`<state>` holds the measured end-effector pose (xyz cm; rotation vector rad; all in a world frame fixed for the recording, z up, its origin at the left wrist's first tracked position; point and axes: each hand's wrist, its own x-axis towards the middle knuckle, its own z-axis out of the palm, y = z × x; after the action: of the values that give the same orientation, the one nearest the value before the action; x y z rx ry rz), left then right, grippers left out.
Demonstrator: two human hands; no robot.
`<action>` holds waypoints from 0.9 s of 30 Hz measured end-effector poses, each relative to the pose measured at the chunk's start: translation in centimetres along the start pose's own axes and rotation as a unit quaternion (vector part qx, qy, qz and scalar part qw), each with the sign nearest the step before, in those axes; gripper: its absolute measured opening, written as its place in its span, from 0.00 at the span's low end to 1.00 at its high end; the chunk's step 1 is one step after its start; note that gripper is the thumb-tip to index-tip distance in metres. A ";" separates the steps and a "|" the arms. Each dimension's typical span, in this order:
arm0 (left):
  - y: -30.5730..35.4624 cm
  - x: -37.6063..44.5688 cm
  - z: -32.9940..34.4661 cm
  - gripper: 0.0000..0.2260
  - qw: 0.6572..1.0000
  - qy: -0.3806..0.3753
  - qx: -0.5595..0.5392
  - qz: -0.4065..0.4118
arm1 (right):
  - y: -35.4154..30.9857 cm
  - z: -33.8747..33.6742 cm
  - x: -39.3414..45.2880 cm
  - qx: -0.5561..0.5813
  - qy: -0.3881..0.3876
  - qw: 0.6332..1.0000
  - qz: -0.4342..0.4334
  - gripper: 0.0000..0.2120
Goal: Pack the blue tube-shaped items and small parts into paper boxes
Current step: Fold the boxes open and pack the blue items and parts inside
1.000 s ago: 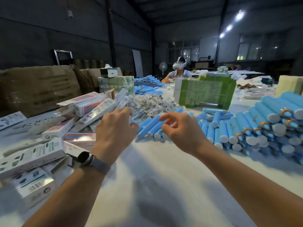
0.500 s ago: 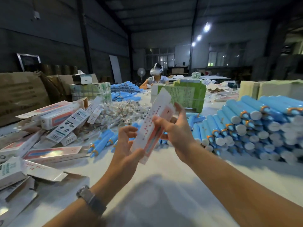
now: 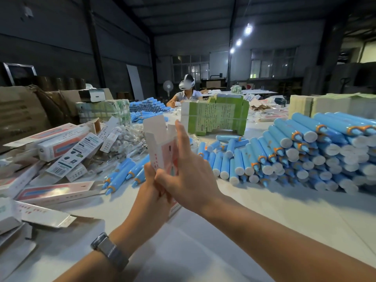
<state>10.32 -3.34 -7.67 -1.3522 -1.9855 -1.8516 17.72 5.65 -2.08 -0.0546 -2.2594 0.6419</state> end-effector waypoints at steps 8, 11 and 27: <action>-1.4 0.6 -0.6 0.16 0.996 -0.009 -0.066 -0.056 | 5.9 -5.2 3.1 -0.138 -0.063 0.975 0.163 0.22; -1.5 0.7 -0.7 0.18 0.994 -0.016 -0.080 -0.067 | 8.5 -5.2 2.2 -0.388 -0.169 0.891 0.163 0.19; -1.5 0.5 -0.8 0.26 0.988 -0.021 -0.146 -0.054 | 9.5 -4.7 1.5 -0.488 -0.202 0.838 0.136 0.10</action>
<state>8.66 -3.55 -8.30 -1.3875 -1.8995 -2.2554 18.52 16.28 -2.75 -0.8176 -2.7846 -0.4877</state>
